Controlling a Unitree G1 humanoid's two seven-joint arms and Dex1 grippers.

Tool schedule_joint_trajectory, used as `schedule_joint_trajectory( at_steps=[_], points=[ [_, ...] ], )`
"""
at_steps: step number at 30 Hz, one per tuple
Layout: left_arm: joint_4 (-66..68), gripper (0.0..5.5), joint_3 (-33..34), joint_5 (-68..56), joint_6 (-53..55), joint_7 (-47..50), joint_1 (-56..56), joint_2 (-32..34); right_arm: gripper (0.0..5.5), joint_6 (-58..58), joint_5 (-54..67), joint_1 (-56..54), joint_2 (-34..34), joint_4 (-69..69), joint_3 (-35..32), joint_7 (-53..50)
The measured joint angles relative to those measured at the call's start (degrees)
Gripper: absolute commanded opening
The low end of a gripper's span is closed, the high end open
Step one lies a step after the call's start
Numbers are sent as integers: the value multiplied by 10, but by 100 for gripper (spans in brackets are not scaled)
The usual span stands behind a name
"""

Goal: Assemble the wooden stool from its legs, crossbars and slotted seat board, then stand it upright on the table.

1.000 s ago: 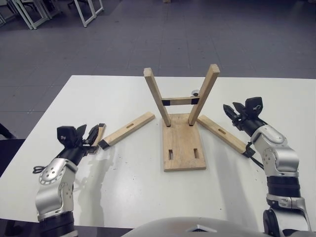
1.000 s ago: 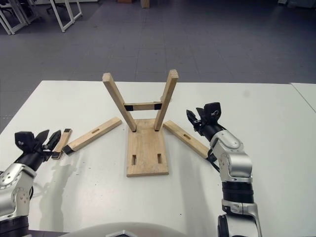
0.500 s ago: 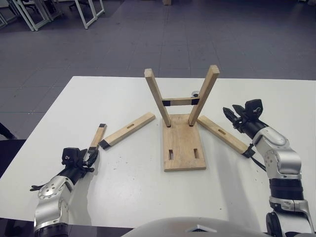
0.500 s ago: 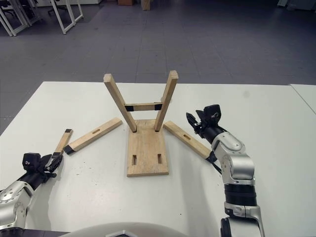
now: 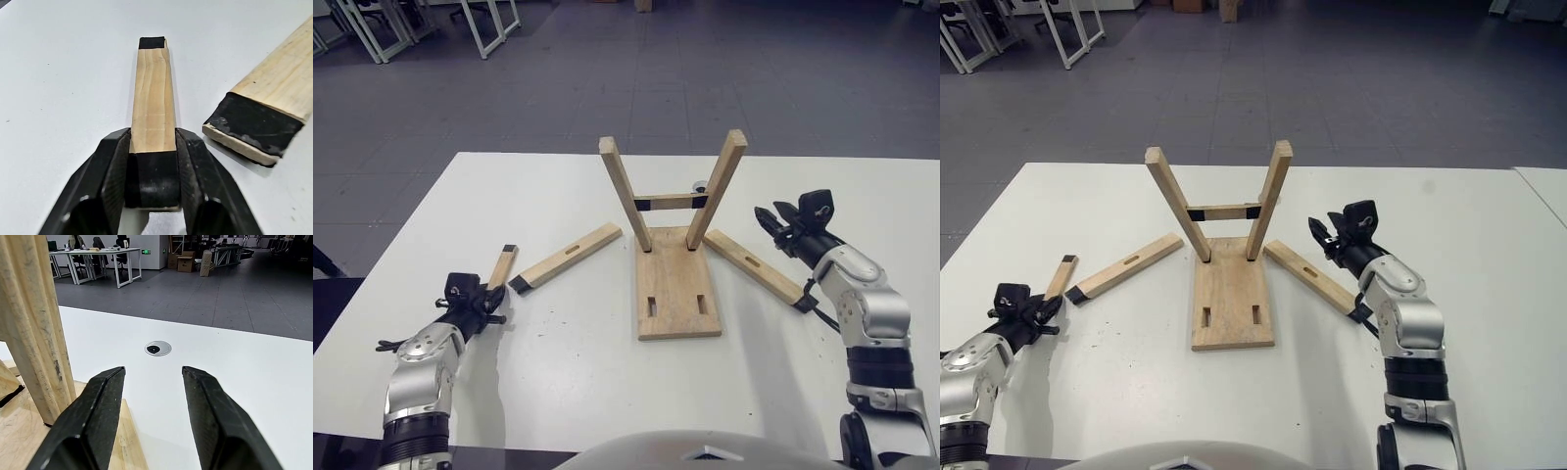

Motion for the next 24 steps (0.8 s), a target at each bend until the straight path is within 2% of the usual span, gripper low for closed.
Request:
schedule_joint_trajectory(
  at_steps=[2,3,5,8,11,15,20,24],
  points=[
    [-1,134,20,-21,3,16,-9,-18,216,0,7,-14,3,1,-23,-13],
    [-4,134,35,-31,-6,26,-21,-26,233,0,24,-27,3,-1,-40,-17],
    [-37,134,72,-48,-80,41,-70,-33,270,19,69,-48,6,-18,-67,-16],
    [-103,134,71,-46,-158,39,-118,-27,321,84,169,-74,9,-50,-112,-13],
    [-179,134,22,-21,-176,28,-136,-22,369,176,329,-92,11,-96,-152,-14],
    [-287,134,-104,51,-190,6,-199,-9,374,258,567,-133,27,-154,-165,-76],
    [-303,134,-236,133,-217,-7,-260,-31,374,257,685,-165,63,-151,-119,-174],
    [-296,134,-284,160,-227,-7,-265,-55,374,232,724,-193,85,-132,-93,-213]
  ],
)
